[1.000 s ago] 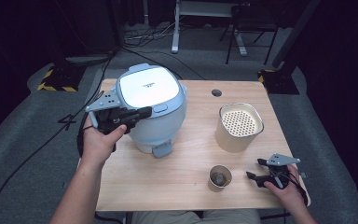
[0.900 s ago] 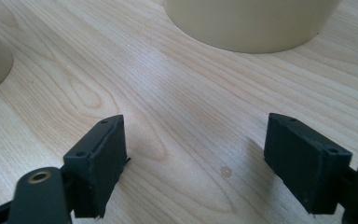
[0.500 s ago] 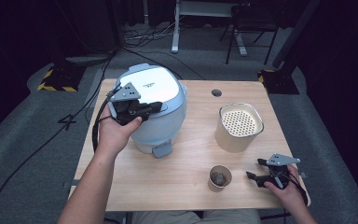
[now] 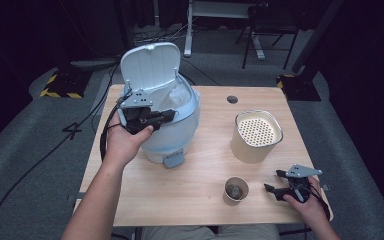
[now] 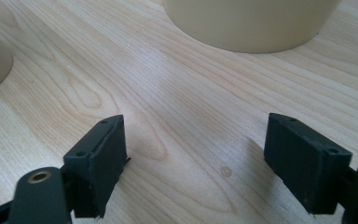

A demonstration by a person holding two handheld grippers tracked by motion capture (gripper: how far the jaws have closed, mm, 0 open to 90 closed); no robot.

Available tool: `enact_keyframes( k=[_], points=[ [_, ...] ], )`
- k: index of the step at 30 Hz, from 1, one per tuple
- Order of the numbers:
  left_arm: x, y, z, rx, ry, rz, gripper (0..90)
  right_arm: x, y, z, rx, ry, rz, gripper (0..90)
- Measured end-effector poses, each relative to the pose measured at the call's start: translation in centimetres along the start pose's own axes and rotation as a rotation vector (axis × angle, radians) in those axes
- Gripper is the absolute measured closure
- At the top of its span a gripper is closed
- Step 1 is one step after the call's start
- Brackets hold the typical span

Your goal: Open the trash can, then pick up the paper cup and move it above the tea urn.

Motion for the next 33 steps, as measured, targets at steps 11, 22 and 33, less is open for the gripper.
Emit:
enact_keyframes(
  k=[11,22,33],
  points=[
    [-3.2,1.2,-3.0,-0.034,-0.1,-0.083,47.0,0.0,0.0,0.0,0.001,0.0,0.0,21.4],
    [-3.0,0.6,-9.4,0.019,-0.074,-0.075,40.2,0.6,0.6,0.7,0.028,-0.021,-0.007,28.0],
    [-0.3,-1.3,-16.1,0.136,0.0,0.02,40.2,2.7,2.4,2.7,-0.005,0.056,0.083,28.1]
  ],
)
Point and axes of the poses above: each handheld gripper's, and its own axes: y roughly backward along the jaws, z roughly out of its top, x roughly to its left, the point moved 1 cm from there along -y, roughly forward along the jaws, and after that the axes turned 11 degrees about y, right-handed, at the moved point
